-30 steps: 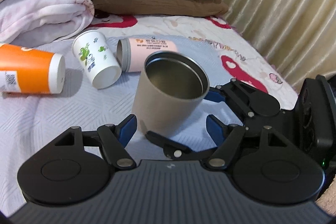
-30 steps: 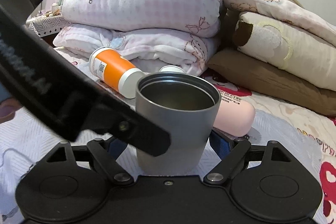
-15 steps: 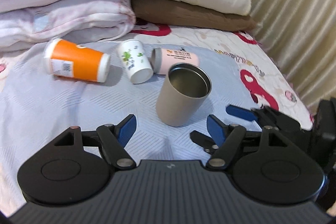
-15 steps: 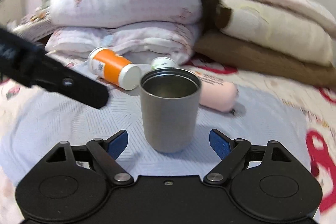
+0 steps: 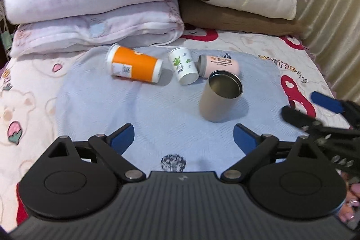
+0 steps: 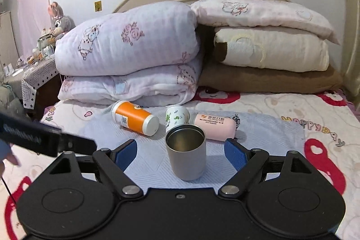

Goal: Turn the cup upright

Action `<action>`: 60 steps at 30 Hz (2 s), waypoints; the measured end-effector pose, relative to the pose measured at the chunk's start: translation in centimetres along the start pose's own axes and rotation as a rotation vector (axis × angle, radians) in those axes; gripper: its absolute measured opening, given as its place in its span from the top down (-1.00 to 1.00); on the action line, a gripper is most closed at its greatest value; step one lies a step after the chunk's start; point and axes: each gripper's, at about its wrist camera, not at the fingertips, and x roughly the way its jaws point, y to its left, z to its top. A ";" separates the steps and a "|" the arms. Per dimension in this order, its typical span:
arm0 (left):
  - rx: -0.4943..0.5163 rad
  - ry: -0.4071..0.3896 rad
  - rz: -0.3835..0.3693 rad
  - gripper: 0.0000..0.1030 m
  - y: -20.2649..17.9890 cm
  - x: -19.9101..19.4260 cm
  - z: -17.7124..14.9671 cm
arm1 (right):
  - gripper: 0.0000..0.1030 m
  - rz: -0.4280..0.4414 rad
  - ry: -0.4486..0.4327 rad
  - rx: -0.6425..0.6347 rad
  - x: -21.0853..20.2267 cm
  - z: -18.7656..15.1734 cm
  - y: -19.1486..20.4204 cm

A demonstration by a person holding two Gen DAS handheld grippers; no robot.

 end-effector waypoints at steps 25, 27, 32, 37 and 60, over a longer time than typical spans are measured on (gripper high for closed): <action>0.053 -0.092 0.153 -0.99 -1.5 -10.2 -1.9 | -1.00 -0.220 0.087 0.099 -10.2 1.9 1.4; 0.057 -0.092 0.154 -0.99 -1.6 -10.3 -2.0 | -1.00 -0.228 0.091 0.081 -10.5 1.8 1.7; 0.062 -0.078 0.166 -0.99 -1.6 -9.9 -2.2 | -1.00 -0.278 0.099 0.057 -10.6 1.6 2.1; 0.066 -0.054 0.164 -0.99 -1.5 -9.4 -2.4 | -0.99 -0.277 0.112 0.065 -10.3 1.6 1.9; 0.094 -0.017 0.151 -0.99 -2.3 -8.0 -2.5 | -0.99 -0.300 0.147 0.067 -9.3 1.3 1.4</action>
